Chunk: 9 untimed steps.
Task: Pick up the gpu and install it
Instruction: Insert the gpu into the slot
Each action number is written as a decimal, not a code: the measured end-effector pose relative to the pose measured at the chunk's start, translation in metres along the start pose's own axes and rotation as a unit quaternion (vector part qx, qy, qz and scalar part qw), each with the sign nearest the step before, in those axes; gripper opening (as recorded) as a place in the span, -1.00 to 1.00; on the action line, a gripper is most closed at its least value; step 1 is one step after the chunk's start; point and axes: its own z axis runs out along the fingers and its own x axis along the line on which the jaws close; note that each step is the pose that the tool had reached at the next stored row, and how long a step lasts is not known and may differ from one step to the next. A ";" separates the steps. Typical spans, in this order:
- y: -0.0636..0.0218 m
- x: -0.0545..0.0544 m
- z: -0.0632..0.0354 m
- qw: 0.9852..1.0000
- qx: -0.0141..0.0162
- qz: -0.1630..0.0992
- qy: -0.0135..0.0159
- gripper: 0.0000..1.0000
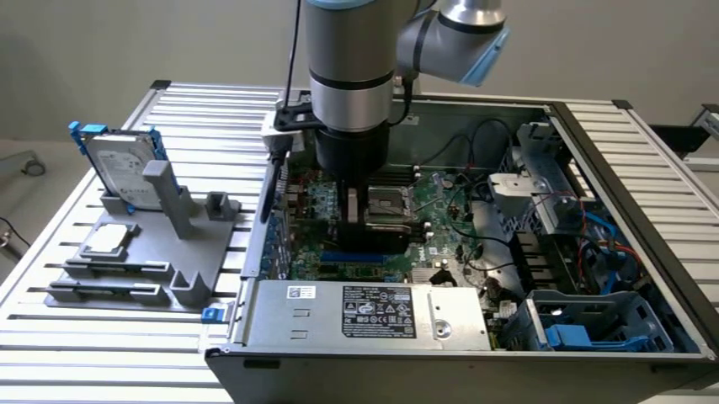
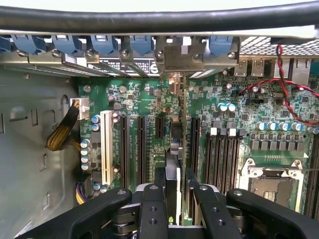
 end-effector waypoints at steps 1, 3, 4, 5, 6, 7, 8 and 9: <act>0.0000 0.000 0.0006 1.000 0.000 0.000 0.000 -0.47; 0.0001 0.001 0.0017 1.000 0.000 0.000 0.000 -0.47; 0.0001 0.001 0.0022 1.000 -0.001 0.000 0.000 -0.47; 0.0001 0.001 0.0026 1.000 -0.001 0.000 0.000 -0.47; 0.0002 0.001 0.0030 1.000 -0.001 0.000 0.000 -0.47; 0.0001 0.001 0.0033 1.000 -0.001 0.000 -0.001 -0.47; 0.0002 0.002 0.0036 1.000 -0.001 0.000 -0.001 -0.47; 0.0002 0.002 0.0039 1.000 -0.002 0.000 -0.001 -0.47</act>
